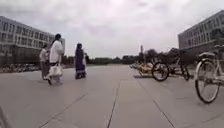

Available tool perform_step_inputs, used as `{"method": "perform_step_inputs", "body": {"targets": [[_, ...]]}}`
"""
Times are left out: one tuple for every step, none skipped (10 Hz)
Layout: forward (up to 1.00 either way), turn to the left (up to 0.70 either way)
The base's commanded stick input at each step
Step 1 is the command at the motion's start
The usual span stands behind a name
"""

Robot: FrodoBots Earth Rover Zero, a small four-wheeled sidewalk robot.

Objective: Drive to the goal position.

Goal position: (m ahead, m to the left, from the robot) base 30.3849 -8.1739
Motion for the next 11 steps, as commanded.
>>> {"method": "perform_step_inputs", "body": {"targets": [[0.70,0.00],[0.70,0.00],[0.70,0.00],[0.70,0.00],[0.70,0.00],[0.70,0.00],[0.70,0.00],[0.70,0.00],[0.70,0.00],[0.70,0.00],[0.70,0.00]]}}
